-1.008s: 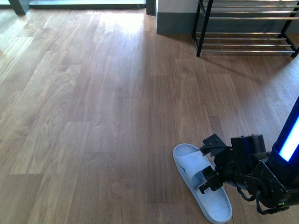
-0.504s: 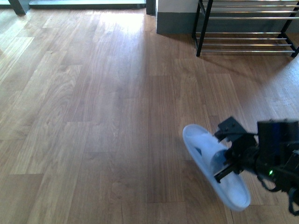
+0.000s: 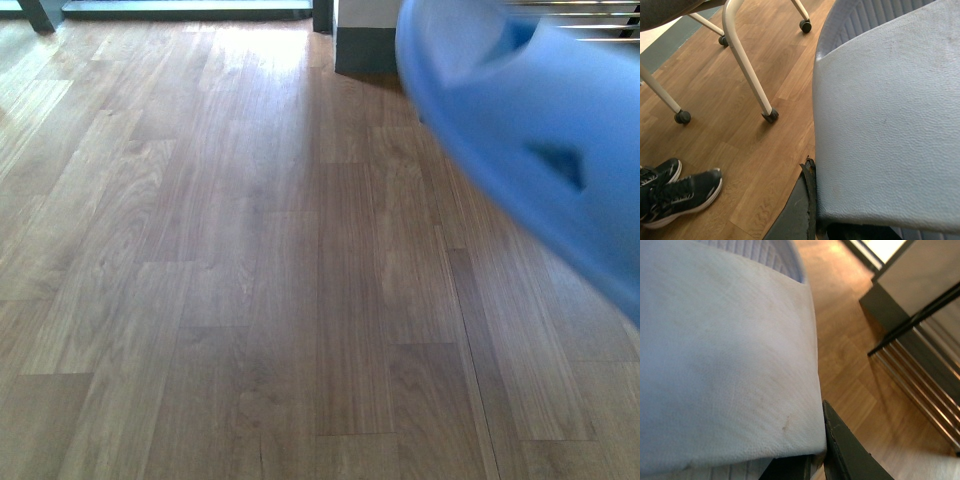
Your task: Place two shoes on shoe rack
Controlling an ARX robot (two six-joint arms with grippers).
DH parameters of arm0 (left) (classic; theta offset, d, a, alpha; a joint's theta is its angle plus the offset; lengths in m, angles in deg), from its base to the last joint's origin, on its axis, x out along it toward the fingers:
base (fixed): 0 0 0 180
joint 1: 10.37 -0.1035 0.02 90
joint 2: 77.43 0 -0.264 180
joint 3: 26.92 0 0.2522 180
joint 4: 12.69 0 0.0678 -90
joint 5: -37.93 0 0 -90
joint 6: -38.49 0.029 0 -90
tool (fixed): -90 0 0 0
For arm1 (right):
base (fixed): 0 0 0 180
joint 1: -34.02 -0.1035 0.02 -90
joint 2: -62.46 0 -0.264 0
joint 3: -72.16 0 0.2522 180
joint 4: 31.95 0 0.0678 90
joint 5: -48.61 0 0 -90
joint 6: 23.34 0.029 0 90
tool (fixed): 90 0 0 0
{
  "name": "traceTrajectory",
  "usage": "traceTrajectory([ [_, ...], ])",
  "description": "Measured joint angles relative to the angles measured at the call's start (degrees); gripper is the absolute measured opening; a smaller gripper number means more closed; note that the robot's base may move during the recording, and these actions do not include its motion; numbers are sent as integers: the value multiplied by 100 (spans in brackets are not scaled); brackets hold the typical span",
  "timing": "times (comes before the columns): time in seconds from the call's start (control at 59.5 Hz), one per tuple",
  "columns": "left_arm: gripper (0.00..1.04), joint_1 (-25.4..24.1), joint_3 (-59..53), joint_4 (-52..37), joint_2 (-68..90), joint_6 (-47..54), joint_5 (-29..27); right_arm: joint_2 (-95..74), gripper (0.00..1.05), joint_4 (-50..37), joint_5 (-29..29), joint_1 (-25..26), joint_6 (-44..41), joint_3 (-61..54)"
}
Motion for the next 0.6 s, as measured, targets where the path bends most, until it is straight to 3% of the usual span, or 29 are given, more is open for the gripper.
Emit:
traceTrajectory([
  [0.134,2,0,0,0,-2,0,-2,673,1,20,9,-2,11,46],
  [0.605,2,0,-4,0,-9,0,4,632,1,63,-4,0,15,-37],
])
